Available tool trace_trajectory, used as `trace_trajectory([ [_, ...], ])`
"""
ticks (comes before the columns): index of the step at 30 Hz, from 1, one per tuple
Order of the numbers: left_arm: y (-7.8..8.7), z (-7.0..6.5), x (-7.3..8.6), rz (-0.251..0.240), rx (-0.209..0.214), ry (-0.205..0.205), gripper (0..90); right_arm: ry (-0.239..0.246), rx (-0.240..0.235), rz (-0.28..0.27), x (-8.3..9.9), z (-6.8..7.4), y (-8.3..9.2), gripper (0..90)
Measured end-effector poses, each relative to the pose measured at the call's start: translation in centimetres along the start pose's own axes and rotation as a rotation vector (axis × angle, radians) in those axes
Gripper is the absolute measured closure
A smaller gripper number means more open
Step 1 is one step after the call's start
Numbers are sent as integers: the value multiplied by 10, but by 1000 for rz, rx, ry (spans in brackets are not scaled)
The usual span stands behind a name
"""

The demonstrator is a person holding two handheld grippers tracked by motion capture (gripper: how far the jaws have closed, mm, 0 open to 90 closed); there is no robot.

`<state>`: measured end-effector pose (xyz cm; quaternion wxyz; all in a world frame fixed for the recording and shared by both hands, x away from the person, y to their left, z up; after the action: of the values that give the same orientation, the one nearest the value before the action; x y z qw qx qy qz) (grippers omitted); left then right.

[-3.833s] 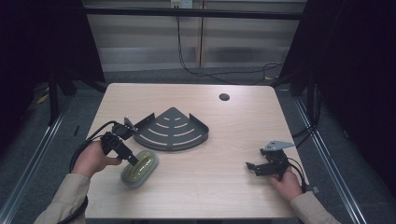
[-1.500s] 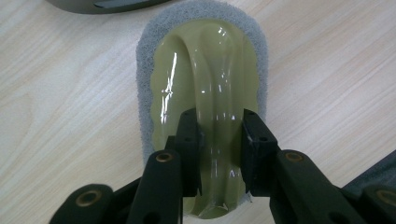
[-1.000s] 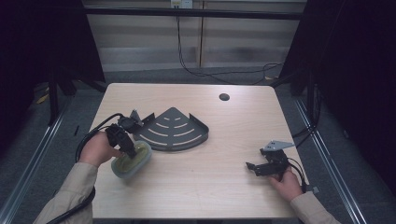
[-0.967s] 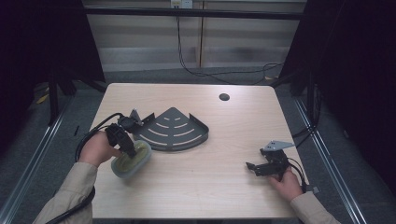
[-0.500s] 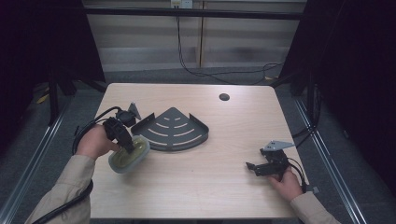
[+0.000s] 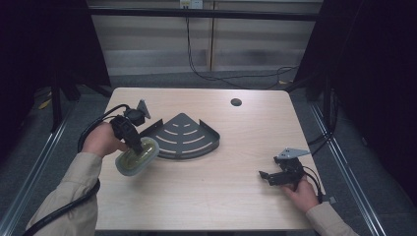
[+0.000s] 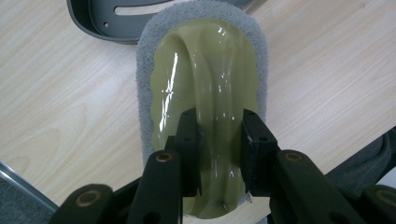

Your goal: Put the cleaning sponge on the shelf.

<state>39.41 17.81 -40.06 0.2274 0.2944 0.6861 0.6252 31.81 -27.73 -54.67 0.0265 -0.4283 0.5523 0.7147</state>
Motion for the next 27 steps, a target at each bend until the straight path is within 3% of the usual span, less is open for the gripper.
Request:
trace_trajectory([
  [27, 9, 4, -41, -18, -1, -20, 719, 0, 0, 0, 0, 0, 0, 124],
])
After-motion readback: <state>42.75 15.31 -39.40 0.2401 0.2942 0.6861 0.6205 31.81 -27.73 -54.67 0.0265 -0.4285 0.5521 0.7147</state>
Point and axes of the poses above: each handheld gripper's, and its own axes: y roughly backward along the jaws, x roughly out of its underside, z roughly to its left, the point moved 5 cm from there along -y, roughly forward along the jaws, and after that the axes turned 6 degrees about z, right-handed, at the moved point
